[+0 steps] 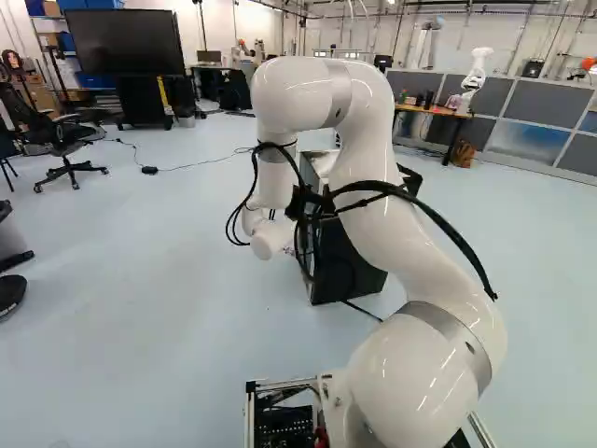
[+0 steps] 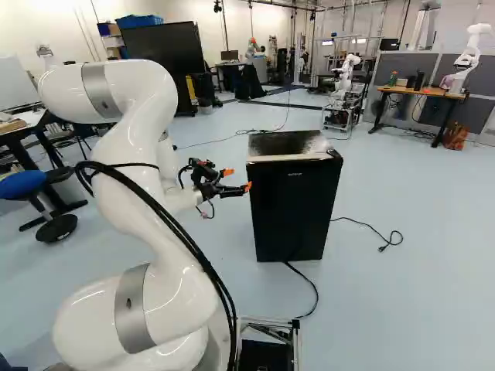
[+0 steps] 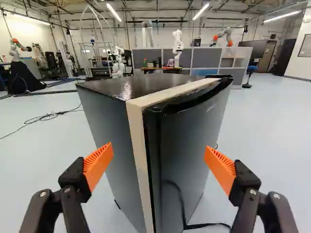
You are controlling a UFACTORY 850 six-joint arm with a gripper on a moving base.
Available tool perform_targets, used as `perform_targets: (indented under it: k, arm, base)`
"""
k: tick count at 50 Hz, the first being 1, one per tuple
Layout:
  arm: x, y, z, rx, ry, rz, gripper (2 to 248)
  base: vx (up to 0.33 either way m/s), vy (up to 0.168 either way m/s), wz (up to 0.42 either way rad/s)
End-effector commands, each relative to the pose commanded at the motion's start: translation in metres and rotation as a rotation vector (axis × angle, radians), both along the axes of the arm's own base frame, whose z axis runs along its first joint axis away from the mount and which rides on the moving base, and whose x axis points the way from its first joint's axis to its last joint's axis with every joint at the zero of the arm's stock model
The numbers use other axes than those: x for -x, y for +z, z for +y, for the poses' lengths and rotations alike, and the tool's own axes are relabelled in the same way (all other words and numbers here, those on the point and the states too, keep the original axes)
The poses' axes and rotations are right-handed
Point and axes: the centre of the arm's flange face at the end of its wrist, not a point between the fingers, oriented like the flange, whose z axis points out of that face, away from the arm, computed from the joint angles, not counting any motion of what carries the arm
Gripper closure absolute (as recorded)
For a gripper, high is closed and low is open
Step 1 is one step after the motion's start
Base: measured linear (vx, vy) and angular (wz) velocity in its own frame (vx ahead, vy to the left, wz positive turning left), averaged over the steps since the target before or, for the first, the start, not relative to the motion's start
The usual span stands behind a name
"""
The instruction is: Grab a drink from the fridge
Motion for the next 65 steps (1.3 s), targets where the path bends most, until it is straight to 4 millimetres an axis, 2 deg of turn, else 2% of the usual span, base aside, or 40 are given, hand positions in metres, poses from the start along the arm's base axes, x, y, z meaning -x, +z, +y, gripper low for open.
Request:
perform_targets:
  k: [65]
  arm:
    - [-0.01,0.003,-0.018,0.026,-0.045,-0.038,3]
  base:
    - [0.0,0.0,0.0]
